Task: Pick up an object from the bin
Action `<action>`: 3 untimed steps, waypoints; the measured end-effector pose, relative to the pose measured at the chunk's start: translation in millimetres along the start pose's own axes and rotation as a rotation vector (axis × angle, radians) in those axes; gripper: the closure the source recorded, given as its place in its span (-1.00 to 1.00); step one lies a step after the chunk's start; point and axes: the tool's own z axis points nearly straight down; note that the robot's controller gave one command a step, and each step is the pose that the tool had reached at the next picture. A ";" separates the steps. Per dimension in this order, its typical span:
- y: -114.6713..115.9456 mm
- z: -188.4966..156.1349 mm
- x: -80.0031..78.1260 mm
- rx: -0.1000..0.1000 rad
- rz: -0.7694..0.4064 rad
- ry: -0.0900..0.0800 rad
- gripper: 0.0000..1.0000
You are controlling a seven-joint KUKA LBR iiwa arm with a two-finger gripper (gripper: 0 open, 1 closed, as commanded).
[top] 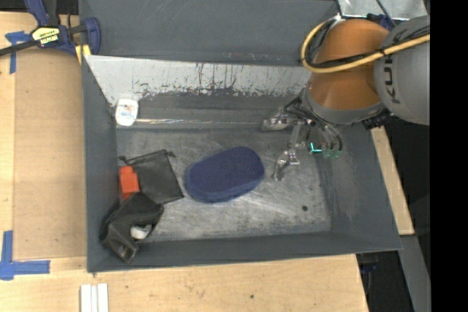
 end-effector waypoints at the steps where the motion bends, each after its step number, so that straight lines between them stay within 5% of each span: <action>1: 58.8 49.7 -14.2 0.003 -0.035 -0.008 -1.00; 2: 57.4 45.6 -16.3 0.001 -0.030 -0.016 1.00; 3: 61.7 -124.1 -9.9 0.001 -0.149 -0.017 1.00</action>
Offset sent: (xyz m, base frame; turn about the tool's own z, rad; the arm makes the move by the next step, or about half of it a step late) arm 0.0111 0.0585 -0.0535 -0.0299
